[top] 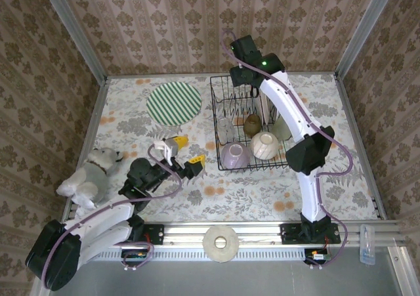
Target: Unload the mixed dishes from the dish rack
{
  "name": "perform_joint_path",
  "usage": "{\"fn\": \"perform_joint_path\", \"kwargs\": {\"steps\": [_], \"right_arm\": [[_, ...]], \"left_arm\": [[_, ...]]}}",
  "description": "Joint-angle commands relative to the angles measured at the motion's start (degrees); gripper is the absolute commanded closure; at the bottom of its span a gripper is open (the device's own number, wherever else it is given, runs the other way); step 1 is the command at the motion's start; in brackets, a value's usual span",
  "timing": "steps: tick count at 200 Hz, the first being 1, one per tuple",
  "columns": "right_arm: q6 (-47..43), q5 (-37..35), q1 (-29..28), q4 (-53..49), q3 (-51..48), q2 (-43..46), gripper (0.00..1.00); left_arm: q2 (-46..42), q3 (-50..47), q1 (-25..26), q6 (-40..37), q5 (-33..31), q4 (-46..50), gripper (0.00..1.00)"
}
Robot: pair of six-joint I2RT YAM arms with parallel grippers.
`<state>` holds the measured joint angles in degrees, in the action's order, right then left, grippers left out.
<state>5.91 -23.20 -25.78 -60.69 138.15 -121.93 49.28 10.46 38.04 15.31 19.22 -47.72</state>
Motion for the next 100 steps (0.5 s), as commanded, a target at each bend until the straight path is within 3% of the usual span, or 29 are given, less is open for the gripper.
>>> {"fn": "perform_joint_path", "kwargs": {"steps": [1,100], "right_arm": [[-0.7,-1.0,0.3,-3.5,2.1,-1.7,0.30],[-1.3,-1.8,0.3,-5.1,5.5,-5.7,0.42]], "left_arm": [[-0.1,-0.6,0.9,-1.4,2.4,-5.0,0.00],[-0.8,-2.5,1.1,-1.1,2.4,-9.5,0.00]]}}
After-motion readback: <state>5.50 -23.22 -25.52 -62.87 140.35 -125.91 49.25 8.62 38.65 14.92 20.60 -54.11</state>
